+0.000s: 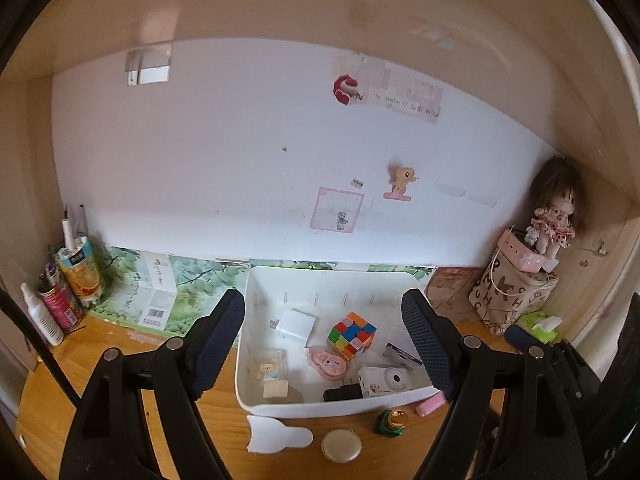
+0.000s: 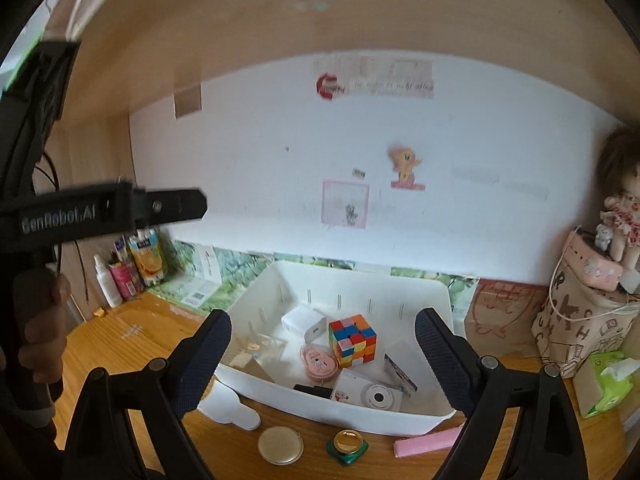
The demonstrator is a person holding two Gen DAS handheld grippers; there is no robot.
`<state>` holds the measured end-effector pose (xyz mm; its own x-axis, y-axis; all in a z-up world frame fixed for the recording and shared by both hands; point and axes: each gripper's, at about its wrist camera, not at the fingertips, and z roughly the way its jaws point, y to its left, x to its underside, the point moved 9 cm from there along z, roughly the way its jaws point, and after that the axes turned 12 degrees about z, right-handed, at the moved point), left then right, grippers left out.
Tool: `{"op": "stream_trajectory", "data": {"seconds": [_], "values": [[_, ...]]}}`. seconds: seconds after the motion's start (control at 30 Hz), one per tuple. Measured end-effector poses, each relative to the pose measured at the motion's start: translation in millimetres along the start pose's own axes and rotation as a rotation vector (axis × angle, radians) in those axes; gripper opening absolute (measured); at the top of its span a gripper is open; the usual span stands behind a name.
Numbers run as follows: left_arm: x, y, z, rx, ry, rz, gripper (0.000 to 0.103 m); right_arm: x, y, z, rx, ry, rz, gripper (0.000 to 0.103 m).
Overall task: Organize rigid objects
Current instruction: 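Withdraw both tools from the bin toward the remaining desk items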
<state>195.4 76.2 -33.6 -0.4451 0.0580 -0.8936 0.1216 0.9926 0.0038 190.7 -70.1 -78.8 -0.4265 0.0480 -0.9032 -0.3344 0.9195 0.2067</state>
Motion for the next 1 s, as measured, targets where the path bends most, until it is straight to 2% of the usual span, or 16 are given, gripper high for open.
{"op": "stream_trajectory", "data": {"seconds": [0.17,0.4,0.63,0.83,1.0], "values": [[8,1,-19,-0.026,-0.007,-0.029,0.083,-4,-3,-22,-0.006,-0.028,0.028,0.094],[28,6,-37,-0.066,0.018,-0.071,0.083,0,-12,-39,-0.009,-0.016,0.087,0.094],[57,7,-41,-0.074,0.084,-0.111,0.083,23,-22,-45,-0.007,0.056,0.172,0.094],[89,9,-28,-0.074,0.186,-0.13,0.083,53,-28,-39,0.015,0.153,0.244,0.094],[118,11,-13,-0.04,0.28,-0.15,0.083,83,-32,-30,0.024,0.251,0.336,0.094]]}}
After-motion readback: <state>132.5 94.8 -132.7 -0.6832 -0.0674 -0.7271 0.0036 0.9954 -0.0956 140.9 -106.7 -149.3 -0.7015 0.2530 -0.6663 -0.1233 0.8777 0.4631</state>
